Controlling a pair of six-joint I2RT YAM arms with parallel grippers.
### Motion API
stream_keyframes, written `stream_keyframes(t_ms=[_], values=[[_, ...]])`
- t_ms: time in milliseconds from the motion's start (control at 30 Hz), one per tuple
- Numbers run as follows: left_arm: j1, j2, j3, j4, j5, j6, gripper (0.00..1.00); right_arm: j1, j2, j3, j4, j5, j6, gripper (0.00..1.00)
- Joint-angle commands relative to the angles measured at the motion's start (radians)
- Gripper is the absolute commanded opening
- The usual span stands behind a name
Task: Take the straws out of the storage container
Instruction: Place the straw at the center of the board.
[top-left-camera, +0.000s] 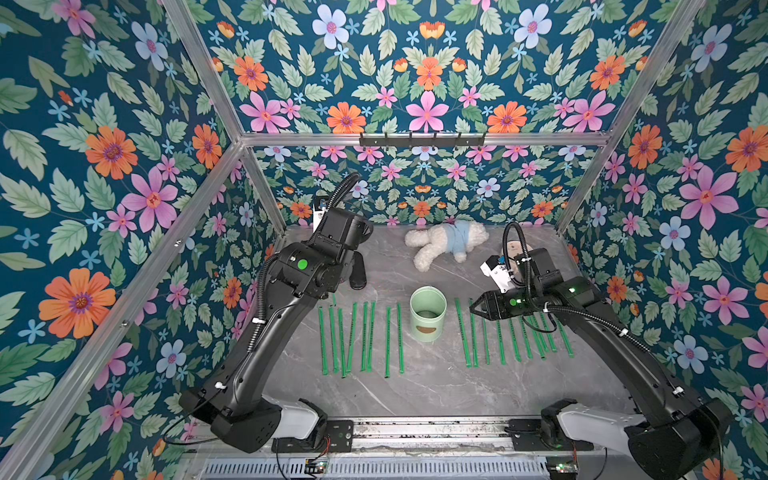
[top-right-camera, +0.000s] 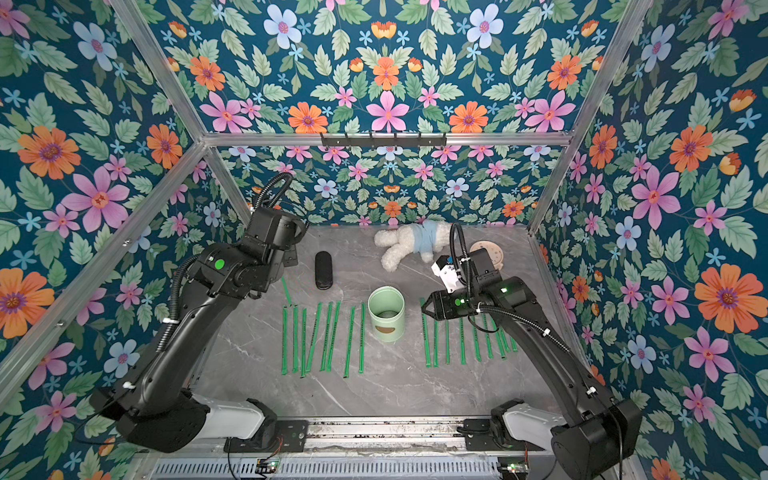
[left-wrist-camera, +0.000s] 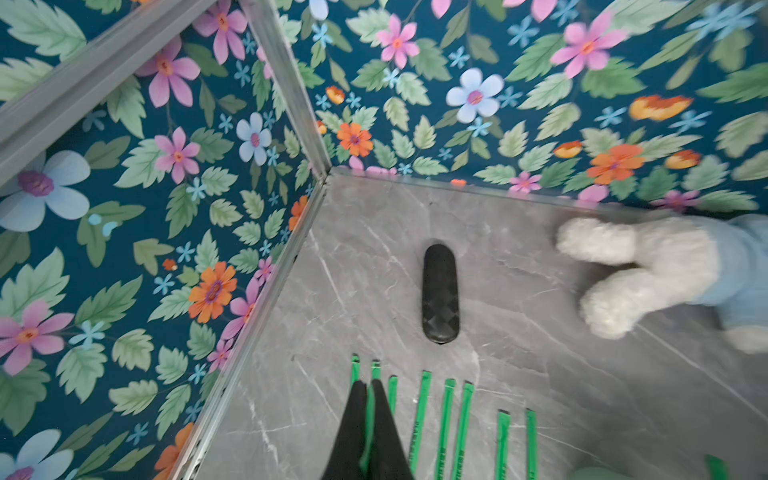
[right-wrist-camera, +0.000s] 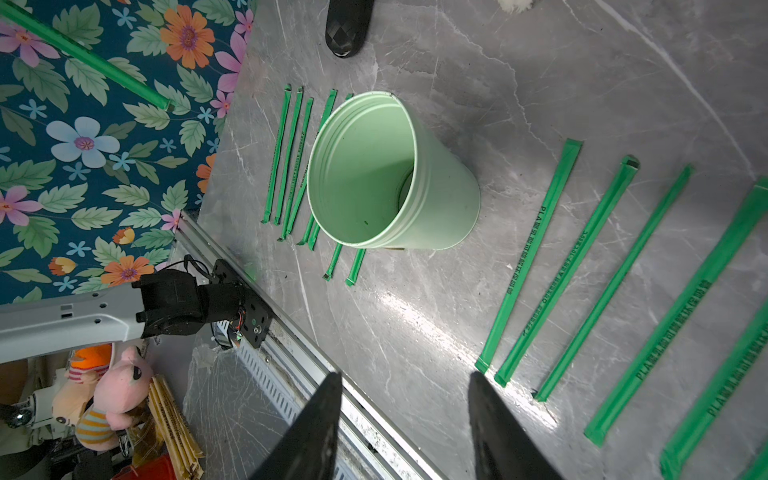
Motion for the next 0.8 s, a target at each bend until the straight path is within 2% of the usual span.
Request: stream_keyframes(t_ms=[0,333,767], values=[[0.052,0.028,-0.034,-0.051,0.008,-0.001,0.0,0.0,-0.004,-0.001,0.01,-0.014,-0.008,0.51],[0.244,0.207,-0.128,-0.098,0.043,-0.027,0.0,0.001,-0.008,-0.01,0.017,-0.013,-0.008,0.51],[0.34,0.421,-0.257,-0.014,0.044,-0.007,0.0,0.0,-0.02,-0.019,0.02,0.005,-0.009,0.51]])
